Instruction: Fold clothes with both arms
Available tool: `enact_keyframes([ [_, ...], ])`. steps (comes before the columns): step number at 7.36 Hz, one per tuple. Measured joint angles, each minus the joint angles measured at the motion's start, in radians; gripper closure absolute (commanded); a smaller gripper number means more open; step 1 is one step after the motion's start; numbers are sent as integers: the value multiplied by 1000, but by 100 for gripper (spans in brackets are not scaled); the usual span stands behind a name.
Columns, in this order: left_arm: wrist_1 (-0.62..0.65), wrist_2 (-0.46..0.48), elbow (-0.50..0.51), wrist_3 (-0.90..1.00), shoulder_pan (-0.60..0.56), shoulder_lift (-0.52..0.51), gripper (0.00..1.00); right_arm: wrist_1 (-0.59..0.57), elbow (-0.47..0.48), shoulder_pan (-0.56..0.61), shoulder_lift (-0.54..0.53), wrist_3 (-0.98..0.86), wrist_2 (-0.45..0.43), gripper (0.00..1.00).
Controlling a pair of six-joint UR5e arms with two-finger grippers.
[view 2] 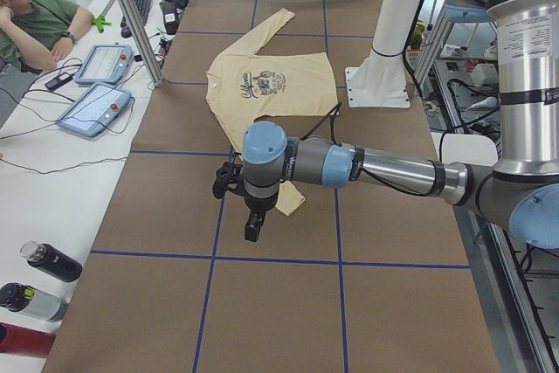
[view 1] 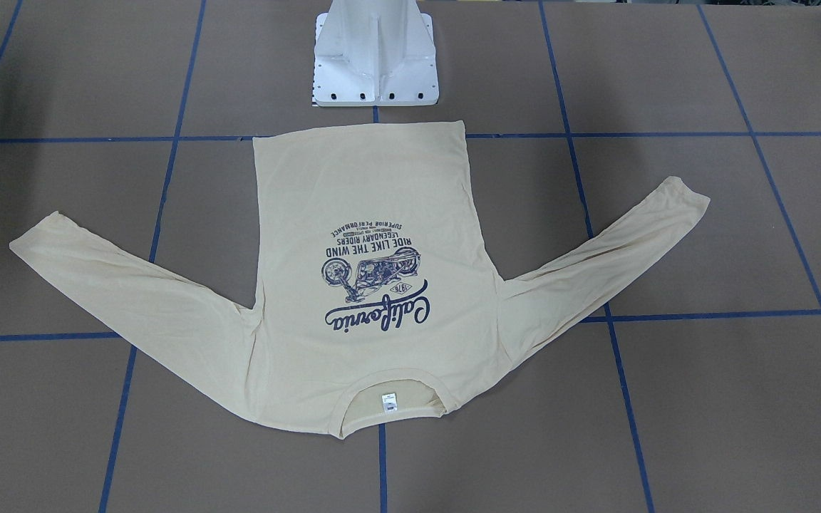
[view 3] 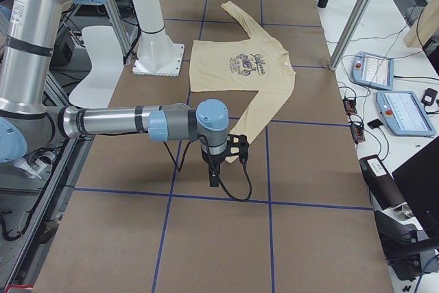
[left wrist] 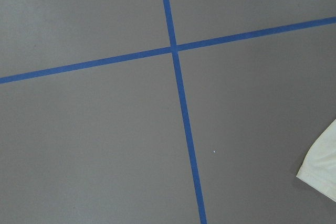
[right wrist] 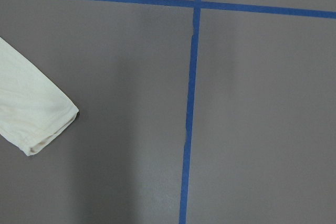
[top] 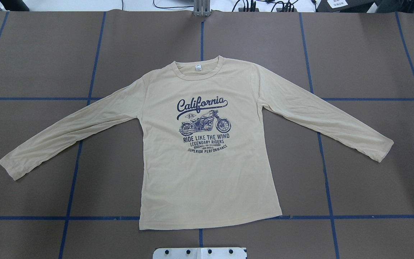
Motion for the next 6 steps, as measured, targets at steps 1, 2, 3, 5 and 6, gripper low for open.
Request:
enact_keyframes([
  [1, -4, 0, -18, 40, 0, -4, 0, 0, 0, -3, 8, 0, -1, 0],
  [2, -19, 1, -26, 69, 1, -16, 0, 0, 0, -15, 25, 0, -3, 0],
  [3, -65, 5, -26, 81, 2, -39, 0, 8, 0, -42, 48, 1, -6, 0],
  [5, -191, 4, -13, 83, 7, -91, 0, 69, 0, -119, 77, 89, -11, 0],
  [6, -216, 1, 2, 83, 16, -122, 0, 125, -1, -166, 81, 185, -15, 0],
])
